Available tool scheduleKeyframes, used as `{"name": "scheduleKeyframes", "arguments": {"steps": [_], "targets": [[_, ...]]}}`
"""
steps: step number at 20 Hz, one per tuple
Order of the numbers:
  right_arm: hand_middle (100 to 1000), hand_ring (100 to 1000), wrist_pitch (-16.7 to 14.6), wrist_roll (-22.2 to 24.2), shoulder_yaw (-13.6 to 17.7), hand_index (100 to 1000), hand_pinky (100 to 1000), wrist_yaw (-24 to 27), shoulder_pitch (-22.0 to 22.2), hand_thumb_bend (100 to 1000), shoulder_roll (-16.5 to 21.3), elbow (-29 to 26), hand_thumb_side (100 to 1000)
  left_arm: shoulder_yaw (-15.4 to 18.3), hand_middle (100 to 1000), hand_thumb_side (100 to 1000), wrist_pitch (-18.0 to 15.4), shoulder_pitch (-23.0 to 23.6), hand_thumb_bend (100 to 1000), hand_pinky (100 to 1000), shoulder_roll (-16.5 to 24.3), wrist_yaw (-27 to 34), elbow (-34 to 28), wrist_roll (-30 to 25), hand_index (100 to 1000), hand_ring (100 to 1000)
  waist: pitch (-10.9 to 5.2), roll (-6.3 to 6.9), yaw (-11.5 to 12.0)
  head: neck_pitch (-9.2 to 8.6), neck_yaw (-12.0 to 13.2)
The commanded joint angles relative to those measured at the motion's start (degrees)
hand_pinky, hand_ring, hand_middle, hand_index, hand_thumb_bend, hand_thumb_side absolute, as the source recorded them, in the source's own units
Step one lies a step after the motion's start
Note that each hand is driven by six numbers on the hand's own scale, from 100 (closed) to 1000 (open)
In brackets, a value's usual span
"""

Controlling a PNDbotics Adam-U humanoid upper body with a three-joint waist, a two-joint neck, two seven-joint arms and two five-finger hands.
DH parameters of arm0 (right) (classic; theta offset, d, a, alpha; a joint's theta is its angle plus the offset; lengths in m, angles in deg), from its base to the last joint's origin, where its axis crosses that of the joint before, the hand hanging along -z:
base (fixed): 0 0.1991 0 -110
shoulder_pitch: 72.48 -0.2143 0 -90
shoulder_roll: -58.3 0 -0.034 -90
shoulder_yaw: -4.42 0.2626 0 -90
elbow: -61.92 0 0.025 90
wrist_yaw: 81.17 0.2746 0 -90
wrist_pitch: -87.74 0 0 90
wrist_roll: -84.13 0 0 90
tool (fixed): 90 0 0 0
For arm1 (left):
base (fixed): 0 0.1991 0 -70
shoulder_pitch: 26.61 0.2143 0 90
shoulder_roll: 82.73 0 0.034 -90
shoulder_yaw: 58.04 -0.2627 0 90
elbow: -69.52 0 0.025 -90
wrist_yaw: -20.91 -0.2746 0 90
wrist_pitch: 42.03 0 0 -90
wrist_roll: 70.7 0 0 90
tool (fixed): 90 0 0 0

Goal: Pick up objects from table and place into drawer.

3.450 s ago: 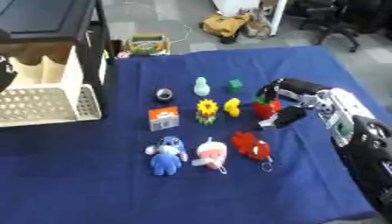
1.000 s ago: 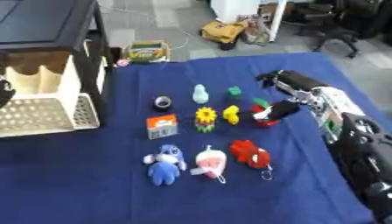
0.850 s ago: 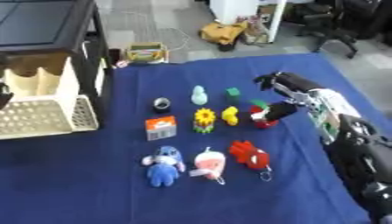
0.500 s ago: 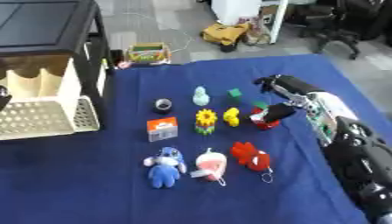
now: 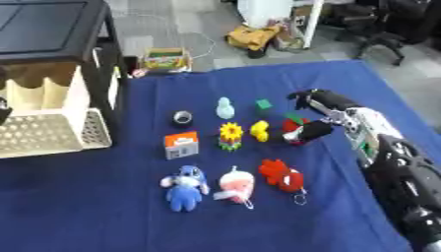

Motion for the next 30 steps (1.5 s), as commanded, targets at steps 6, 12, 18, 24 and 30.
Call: {"name": "scheduleKeyframes", "arguments": {"steps": [6, 12, 18, 24, 30], "targets": [[690, 779, 0.13, 0.77, 0.73, 932, 729, 0.54, -0.74, 687, 2.48, -0.16, 618, 0.42, 100, 1000, -0.17, -0.12, 157, 100, 0.55, -0.51, -0.71, -0.09, 692, 100, -1.16, 0.1, -0.36, -0.48, 0.37], [663, 770, 0.05, 1.82, 0.82, 918, 718, 0.67, -0.77, 578, 2.71, 0.12, 599, 0.37, 100, 1000, -0.07, -0.07, 157, 100, 0.45, -0.59, -0.71, -0.17, 691, 100, -1.17, 0.14, -0.54, -0.58, 0.45], [660, 750, 0.11, 3.04, 0.8, 912, 698, 0.82, -0.94, 512, 2.53, 0.44, 574, 0.36, 100, 1000, 0.01, 0.01, 157, 100, 0.21, -0.79, -0.71, -0.24, 690, 100, -1.1, 0.26, -0.47, -0.71, 0.32], [689, 741, 0.43, 3.1, 0.69, 903, 683, 0.03, -1.26, 506, 1.99, 0.98, 570, 0.36, 100, 1000, 0.26, 0.13, 157, 100, -0.14, -1.01, -0.71, -0.31, 689, 100, -1.06, 0.32, -0.19, -0.95, 0.11], [669, 709, 0.48, 3.23, 0.58, 869, 638, -0.47, -1.38, 463, 1.61, 1.89, 538, 0.42, 100, 1000, 0.29, 0.18, 159, 100, -0.24, -0.93, -0.71, -0.23, 687, 100, -1.04, 0.36, 0.13, -0.98, 0.08]]}}
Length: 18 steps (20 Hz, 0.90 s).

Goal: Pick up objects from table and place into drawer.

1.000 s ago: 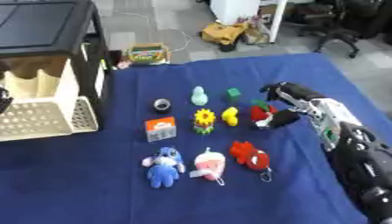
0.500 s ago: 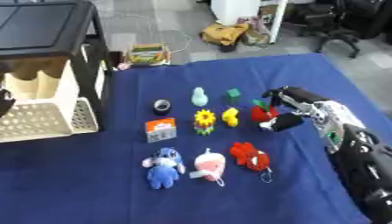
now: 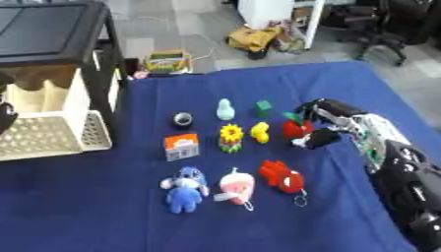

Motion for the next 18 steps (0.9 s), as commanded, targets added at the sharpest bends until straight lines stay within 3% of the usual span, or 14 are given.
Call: {"name": "scheduleKeyframes", "arguments": {"steps": [1, 10, 16, 18], "targets": [[662, 701, -0.01, 0.26, 0.25, 862, 628, -0.4, -1.33, 449, 1.1, -0.05, 530, 0.43, 100, 1000, 0.09, -0.33, 160, 100, 0.77, -0.15, -0.71, 0.1, 686, 100, -1.03, 0.02, 0.08, -0.52, -0.1], [603, 640, -0.02, 0.24, 0.47, 822, 562, -0.56, -1.22, 381, 1.04, 0.11, 437, 0.55, 100, 1000, 0.12, -0.46, 163, 100, 0.81, 0.36, -0.71, 0.43, 685, 100, -1.13, 0.02, 0.28, -0.23, -0.19], [573, 614, 0.73, -1.27, 0.61, 793, 529, -0.5, -1.3, 267, 0.84, -0.09, 401, 0.57, 100, 1000, 0.39, -0.41, 163, 100, 0.7, 0.45, -0.71, 0.46, 684, 100, -1.2, -0.04, 0.49, -0.22, -0.31], [553, 600, 1.14, -2.07, 0.67, 764, 506, -0.35, -1.35, 157, 0.77, -0.13, 360, 0.6, 100, 1000, 0.43, -0.45, 165, 100, 0.68, 0.52, -0.71, 0.5, 683, 100, -1.22, -0.03, 0.59, -0.19, -0.37]]}}
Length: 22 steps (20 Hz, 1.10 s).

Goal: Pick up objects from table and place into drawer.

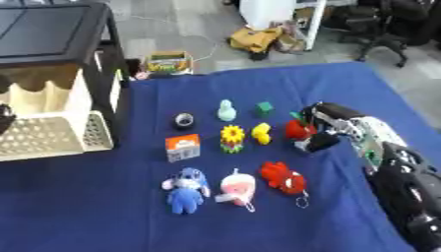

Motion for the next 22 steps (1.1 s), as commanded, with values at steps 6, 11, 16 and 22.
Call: {"name": "scheduleKeyframes", "arguments": {"steps": [6, 11, 16, 22], "targets": [[528, 584, 1.52, -3.33, 0.51, 698, 472, 1.26, -1.46, 100, 0.64, -1.14, 351, 0.61, 100, 1000, 0.21, -0.51, 167, 100, 0.62, 0.48, -0.71, 0.2, 682, 100, -1.28, 0.0, 0.32, -0.24, -0.19], [522, 582, 1.73, -4.15, 0.34, 692, 462, 2.46, -1.61, 100, 0.48, -1.75, 320, 0.61, 100, 1000, 0.47, -0.53, 170, 100, 0.56, 0.63, -0.71, 0.2, 682, 100, -1.33, -0.05, 0.25, -0.24, -0.2], [507, 571, 2.03, -5.11, 0.12, 680, 442, 3.61, -1.82, 100, 0.3, -2.53, 298, 0.66, 100, 1000, 0.67, -0.51, 173, 100, 0.57, 0.86, -0.71, 0.29, 681, 100, -1.42, -0.1, 0.2, -0.27, -0.15], [491, 557, 2.39, -6.9, -0.19, 665, 427, 4.65, -2.54, 100, 0.15, -4.1, 304, 0.73, 100, 1000, 1.06, -0.59, 176, 100, 0.59, 1.17, -0.71, 0.41, 681, 100, -1.51, -0.25, 0.03, -0.22, -0.12]]}}
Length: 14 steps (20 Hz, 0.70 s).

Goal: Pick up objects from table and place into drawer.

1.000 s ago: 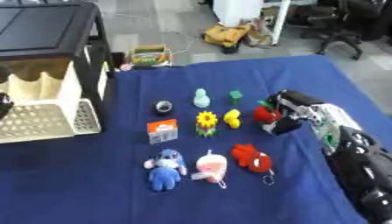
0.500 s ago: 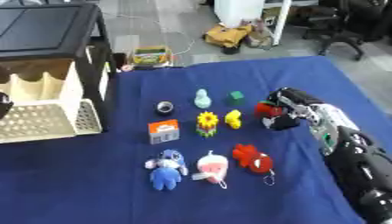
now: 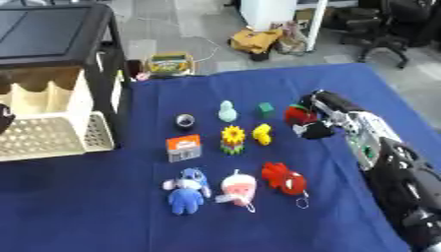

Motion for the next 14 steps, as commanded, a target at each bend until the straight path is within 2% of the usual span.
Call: {"name": "scheduleKeyframes", "arguments": {"steps": [1, 14], "targets": [[489, 554, 0.19, -1.23, -0.07, 661, 424, 0.68, -2.14, 100, 0.7, -2.31, 307, 0.71, 100, 1000, 0.25, -0.61, 176, 100, 0.65, 0.3, -0.71, 0.1, 681, 100, -1.29, -0.22, -0.12, -0.15, -0.04], [466, 530, 3.19, -6.39, -0.69, 635, 401, 0.56, -7.41, 100, -1.62, -11.81, 363, 0.8, 100, 1000, 0.37, -1.2, 183, 100, 1.06, 1.65, -0.71, 0.44, 682, 100, -1.97, -0.56, 0.4, 0.86, 0.94]]}}
